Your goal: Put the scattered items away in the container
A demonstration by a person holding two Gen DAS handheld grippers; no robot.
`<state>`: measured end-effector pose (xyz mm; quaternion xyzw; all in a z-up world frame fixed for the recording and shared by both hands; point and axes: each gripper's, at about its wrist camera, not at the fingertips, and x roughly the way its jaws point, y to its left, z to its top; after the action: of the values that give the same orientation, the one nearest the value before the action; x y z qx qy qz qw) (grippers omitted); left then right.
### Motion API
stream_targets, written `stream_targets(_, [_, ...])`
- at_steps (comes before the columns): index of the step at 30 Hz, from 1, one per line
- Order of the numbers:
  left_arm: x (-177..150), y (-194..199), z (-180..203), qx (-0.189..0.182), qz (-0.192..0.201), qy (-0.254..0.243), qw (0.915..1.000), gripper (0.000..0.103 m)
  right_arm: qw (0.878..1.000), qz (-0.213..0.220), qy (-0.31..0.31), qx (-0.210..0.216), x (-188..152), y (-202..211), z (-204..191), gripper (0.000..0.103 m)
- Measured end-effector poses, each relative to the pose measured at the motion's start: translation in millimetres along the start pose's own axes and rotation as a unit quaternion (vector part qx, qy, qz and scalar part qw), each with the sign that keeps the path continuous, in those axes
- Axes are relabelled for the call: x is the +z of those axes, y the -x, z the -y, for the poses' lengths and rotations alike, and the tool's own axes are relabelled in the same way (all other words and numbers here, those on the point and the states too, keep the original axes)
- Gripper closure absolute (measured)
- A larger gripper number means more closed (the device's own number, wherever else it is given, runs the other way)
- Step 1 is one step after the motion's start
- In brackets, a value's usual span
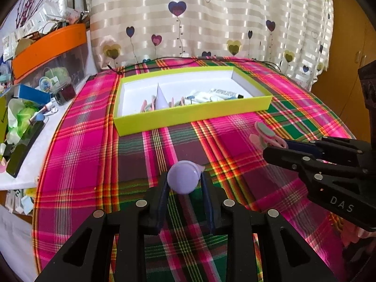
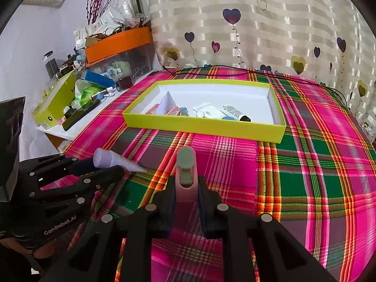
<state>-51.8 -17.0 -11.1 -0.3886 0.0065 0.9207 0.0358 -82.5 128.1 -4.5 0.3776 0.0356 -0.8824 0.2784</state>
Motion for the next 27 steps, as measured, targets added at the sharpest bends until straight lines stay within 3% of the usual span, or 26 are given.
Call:
stream_targets(5, [4.7, 10.0, 2.3, -0.006, 0.014, -0.001, 0.9999, 0.077, 1.000, 0.008, 0.000, -0.001, 2.3, 6.4, -0.5, 0.085])
stream_targets(6, [5.5, 11.9, 2.7, -0.007, 0.016, -0.002, 0.9998, 0.093, 1.000, 0.009, 0.000, -0.001, 2.5, 7.1, -0.6, 0.085])
stream_targets(7, [6.2, 13.2, 2.5, -0.008, 0.017, 0.000, 0.9998, 0.102, 1.000, 0.009, 0.000, -0.001, 2.4, 7.5, -0.6, 0.085])
stream_targets(15, [7.0, 14.8, -3.5, -0.017, 0.020, 0.012, 0.9996, 0.100, 1.000, 0.004, -0.004, -0.002, 0.9, 5.0, 0.9, 0.085])
stream_targets(20, [8.4, 3.3, -7.5, -0.037, -0.003, 0.026, 0.9990, 0.096, 1.000, 0.002, -0.009, -0.002, 0.4, 2.6, 3.5, 0.085])
stream_targets(24, [8.1, -6.1, -2.7, -0.045, -0.012, 0.033, 0.9984, 0.068, 1.000, 0.001, -0.011, -0.002, -0.1, 1.5, 5.5, 0.085])
stream_targets(27, [11.0, -14.8, 2.0, -0.040, -0.019, 0.035, 0.9984, 0.068, 1.000, 0.001, -0.014, -0.002, -0.1, 1.0, 7.5, 0.085])
